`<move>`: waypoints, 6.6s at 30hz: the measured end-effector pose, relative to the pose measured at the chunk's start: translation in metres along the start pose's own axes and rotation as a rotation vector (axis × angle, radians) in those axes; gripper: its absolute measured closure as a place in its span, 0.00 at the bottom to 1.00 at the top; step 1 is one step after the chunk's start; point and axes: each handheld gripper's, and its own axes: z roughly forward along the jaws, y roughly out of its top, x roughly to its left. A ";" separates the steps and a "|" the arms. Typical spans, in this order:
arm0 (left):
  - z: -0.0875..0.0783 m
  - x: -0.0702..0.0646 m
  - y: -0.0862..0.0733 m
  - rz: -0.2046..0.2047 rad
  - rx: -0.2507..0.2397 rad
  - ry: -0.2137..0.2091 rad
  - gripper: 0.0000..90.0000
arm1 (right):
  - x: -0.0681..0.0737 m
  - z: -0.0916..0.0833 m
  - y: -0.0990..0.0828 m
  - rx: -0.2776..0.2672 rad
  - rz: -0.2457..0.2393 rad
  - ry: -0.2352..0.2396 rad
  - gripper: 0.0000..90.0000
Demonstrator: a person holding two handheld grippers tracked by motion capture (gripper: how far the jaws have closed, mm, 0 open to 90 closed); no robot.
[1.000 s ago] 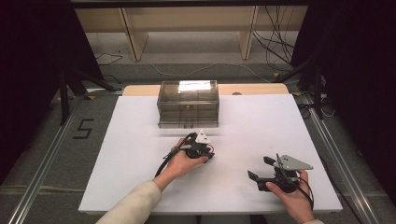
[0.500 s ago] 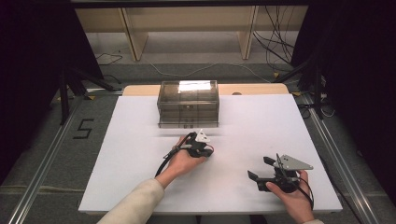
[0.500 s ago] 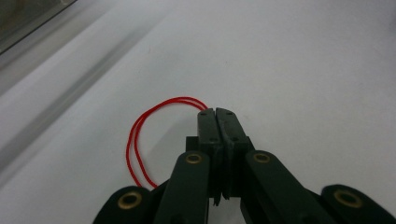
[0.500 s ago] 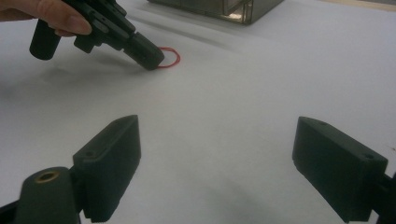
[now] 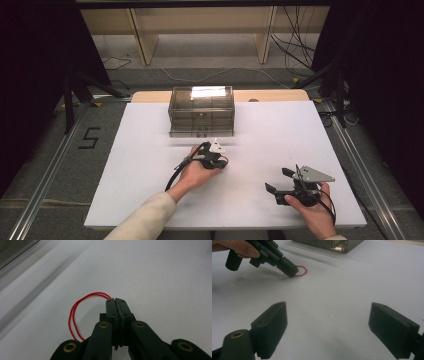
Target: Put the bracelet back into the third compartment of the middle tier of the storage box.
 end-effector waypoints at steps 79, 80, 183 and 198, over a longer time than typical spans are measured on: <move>-0.031 0.005 0.041 0.053 -0.086 0.033 1.00 | -0.001 -0.001 0.000 -0.006 0.001 -0.006 0.18; -0.031 0.005 0.041 0.053 -0.083 0.033 1.00 | -0.001 -0.001 0.000 -0.006 0.001 -0.006 0.18; -0.033 0.035 0.077 0.053 -0.078 0.105 1.00 | -0.003 -0.002 0.000 -0.012 0.009 -0.008 0.18; -0.032 0.041 0.079 0.044 -0.071 0.116 1.00 | -0.003 -0.002 0.000 -0.011 0.010 -0.010 0.18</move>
